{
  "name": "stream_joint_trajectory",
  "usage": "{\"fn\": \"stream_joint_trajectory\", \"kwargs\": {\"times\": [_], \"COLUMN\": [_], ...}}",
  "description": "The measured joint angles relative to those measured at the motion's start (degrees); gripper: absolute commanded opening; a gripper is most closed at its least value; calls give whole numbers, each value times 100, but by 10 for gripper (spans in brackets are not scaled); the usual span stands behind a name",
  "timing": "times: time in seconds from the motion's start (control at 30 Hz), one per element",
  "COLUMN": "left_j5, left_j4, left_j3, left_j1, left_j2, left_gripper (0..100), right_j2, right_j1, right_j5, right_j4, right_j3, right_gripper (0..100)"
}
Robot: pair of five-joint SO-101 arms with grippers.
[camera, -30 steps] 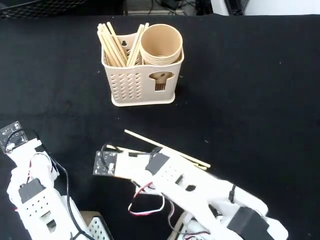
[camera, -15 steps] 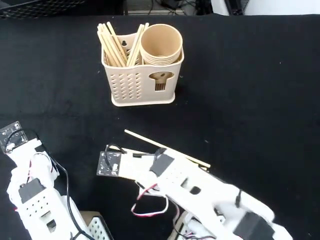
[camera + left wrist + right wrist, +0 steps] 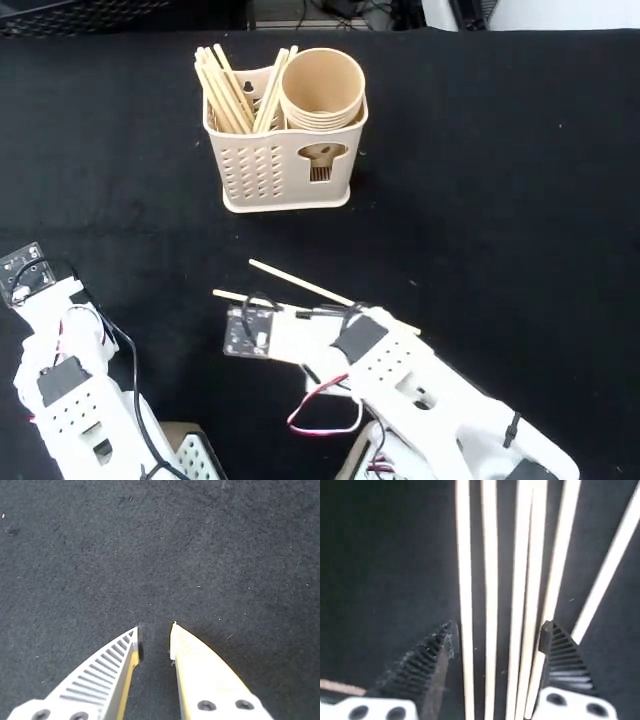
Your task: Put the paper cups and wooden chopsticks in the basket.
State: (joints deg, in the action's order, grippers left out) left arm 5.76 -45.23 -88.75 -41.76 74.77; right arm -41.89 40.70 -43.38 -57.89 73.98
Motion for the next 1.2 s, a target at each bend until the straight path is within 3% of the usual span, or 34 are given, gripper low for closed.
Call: {"fn": "stream_joint_trajectory", "kwargs": {"times": [0.23,0.4,0.63,0.77,0.9,1.2], "left_j5": [0,0,0,0,0,0], "left_j4": [0,0,0,0,0,0], "left_j3": [0,0,0,0,0,0], "left_j1": [0,0,0,0,0,0], "left_j2": [0,0,0,0,0,0], "left_gripper": [120,120,121,121,121,121], "right_j2": [0,-9,-9,-44,-44,-44], "right_j1": [-53,-79,-70,-70,-132,-1002], "right_j5": [-132,-132,-132,-132,-132,-132], "right_j4": [290,334,334,334,334,334], "right_j3": [290,308,308,308,299,-202], "right_gripper": [236,11,113,109,8,20]}}
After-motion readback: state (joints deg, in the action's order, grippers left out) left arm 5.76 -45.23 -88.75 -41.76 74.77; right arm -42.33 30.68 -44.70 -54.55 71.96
